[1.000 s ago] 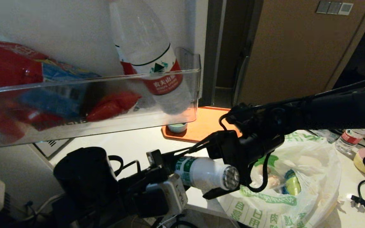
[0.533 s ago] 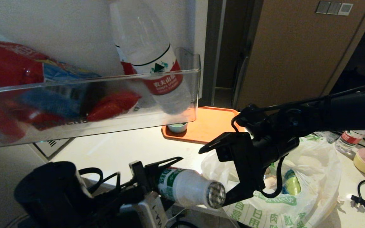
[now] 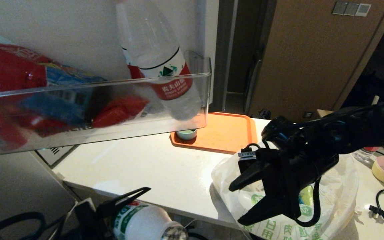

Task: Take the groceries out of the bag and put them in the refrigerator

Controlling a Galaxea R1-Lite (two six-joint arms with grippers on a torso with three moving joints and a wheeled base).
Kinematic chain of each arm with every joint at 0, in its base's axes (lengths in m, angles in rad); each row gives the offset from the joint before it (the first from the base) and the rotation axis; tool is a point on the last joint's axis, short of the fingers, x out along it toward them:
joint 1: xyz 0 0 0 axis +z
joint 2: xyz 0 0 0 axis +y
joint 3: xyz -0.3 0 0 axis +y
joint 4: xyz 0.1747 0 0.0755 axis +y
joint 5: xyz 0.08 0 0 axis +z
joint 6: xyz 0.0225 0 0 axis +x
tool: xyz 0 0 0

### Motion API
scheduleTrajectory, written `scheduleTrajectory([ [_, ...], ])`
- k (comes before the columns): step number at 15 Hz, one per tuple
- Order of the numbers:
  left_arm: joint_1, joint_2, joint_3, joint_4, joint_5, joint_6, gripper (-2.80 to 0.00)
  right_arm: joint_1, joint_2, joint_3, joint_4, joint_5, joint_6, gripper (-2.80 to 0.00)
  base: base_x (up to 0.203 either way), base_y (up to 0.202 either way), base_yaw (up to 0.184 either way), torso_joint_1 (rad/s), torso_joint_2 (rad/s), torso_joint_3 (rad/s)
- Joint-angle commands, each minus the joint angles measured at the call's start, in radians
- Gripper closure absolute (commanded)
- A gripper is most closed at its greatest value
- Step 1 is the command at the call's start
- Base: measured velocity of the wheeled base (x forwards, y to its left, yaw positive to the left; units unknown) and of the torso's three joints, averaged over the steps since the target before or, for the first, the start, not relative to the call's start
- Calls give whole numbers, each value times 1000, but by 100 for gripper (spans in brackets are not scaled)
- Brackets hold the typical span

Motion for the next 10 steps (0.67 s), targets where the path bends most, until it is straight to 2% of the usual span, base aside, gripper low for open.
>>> scheduleTrajectory([
  [1,0,-153,27,24,45,-4,0,-14,-64,47,3,9,-44,0,0,0,0,0,0,0],
  [3,0,-225,29,76,76,-8,0,-33,-118,88,3,-2,-164,0,0,0,0,0,0,0],
  [4,1,-257,26,104,83,-11,0,-41,-134,101,2,-75,-195,0,0,0,0,0,0,0],
  [8,2,-385,15,251,129,-35,0,-181,-197,167,-45,-246,-219,0,0,0,0,0,0,0],
  [10,3,-484,14,357,141,-59,0,-220,-246,256,-135,-409,-219,0,0,0,0,0,0,0],
])
